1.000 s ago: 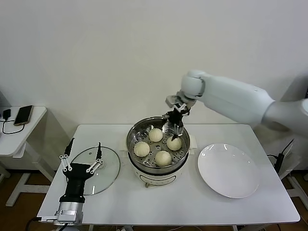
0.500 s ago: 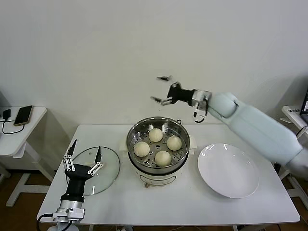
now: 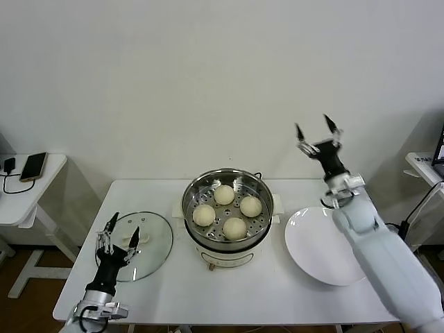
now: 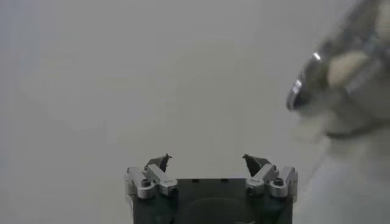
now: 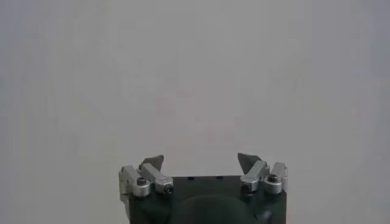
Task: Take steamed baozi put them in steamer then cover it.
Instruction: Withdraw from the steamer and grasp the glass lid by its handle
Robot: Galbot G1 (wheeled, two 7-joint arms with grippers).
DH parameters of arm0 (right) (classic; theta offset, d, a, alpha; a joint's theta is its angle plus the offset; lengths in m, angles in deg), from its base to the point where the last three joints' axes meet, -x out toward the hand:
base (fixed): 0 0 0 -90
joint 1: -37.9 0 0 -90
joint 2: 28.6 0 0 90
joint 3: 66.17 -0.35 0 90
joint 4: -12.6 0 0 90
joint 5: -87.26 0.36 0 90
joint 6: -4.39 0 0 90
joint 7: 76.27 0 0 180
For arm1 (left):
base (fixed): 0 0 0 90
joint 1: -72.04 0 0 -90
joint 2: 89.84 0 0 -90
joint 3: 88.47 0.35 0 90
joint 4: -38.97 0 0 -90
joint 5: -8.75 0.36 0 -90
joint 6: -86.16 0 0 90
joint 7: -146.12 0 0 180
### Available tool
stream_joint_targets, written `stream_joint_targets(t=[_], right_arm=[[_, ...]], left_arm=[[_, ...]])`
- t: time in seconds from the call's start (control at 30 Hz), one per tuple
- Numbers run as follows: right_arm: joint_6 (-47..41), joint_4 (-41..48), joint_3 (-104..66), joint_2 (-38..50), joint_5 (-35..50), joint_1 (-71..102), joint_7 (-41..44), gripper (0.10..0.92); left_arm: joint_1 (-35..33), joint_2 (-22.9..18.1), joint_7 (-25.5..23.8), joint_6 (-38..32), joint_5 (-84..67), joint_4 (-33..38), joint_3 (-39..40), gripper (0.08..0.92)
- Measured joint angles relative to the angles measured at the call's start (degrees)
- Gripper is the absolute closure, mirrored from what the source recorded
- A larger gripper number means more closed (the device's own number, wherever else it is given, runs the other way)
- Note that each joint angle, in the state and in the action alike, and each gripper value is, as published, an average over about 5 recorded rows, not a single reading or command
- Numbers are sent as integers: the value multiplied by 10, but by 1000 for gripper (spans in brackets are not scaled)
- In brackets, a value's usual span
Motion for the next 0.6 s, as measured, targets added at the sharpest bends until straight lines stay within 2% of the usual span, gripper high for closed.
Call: stream_joint_targets(t=[0.27, 0.6], right_arm=[[9, -31, -110, -36, -12, 138, -27, 203], [14, -41, -166, -64, -23, 220, -40, 203]], left_arm=[[16, 3, -4, 20, 106, -75, 4, 177], [55, -1, 16, 36, 155, -152, 12, 177]])
